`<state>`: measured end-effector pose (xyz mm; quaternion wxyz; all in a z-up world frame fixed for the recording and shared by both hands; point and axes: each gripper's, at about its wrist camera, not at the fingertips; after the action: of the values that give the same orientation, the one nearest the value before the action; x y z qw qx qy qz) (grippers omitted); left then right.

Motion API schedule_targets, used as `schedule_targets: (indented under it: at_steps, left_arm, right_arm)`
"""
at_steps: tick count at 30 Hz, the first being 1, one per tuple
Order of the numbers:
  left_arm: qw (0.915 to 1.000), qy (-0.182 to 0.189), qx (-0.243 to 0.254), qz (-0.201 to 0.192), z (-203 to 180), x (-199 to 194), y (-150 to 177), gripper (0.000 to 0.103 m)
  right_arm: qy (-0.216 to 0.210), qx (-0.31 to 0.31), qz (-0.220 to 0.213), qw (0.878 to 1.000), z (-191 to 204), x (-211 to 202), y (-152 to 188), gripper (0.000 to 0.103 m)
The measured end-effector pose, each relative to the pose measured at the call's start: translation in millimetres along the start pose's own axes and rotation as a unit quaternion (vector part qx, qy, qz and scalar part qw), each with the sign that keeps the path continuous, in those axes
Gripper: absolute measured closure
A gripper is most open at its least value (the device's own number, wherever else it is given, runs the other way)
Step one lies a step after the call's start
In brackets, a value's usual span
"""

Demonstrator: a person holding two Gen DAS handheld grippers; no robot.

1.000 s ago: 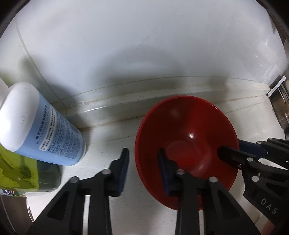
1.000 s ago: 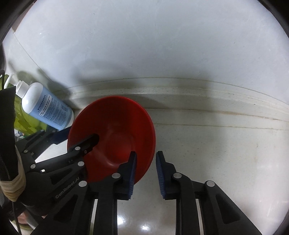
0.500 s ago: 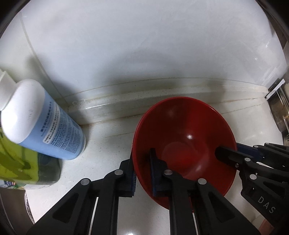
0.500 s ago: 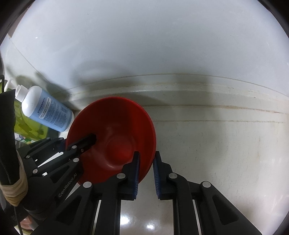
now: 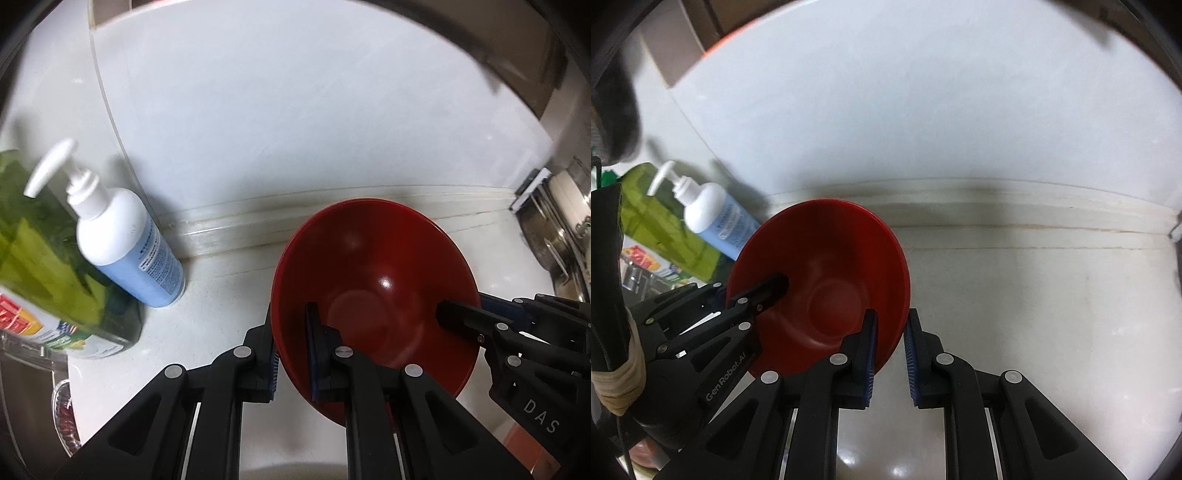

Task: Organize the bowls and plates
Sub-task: 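Lift the red-and-black bowl with both grippers and carry it over the pink bowl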

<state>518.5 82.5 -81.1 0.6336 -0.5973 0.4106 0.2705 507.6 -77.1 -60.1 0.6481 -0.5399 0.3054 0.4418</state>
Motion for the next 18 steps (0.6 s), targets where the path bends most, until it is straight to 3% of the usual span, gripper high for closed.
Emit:
schedule_targets:
  at_steps: [18]
  left_arm:
    - [0.9983, 0.030, 0.010, -0.050, -56.9, -84.6, 32.6, 0.089]
  right_arm:
    - [-0.005, 0.010, -0.048, 0.999, -2.4, -82.7, 55.2, 0.087]
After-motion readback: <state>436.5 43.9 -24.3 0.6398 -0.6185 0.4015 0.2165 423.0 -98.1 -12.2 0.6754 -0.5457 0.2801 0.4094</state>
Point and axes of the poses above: each gripper's, at about its wrist camera, not at the fingertips, and x roughly the way its jaws point, z to its left, y to its underside, and after that the axes turned 6 degrees about x, right-handed
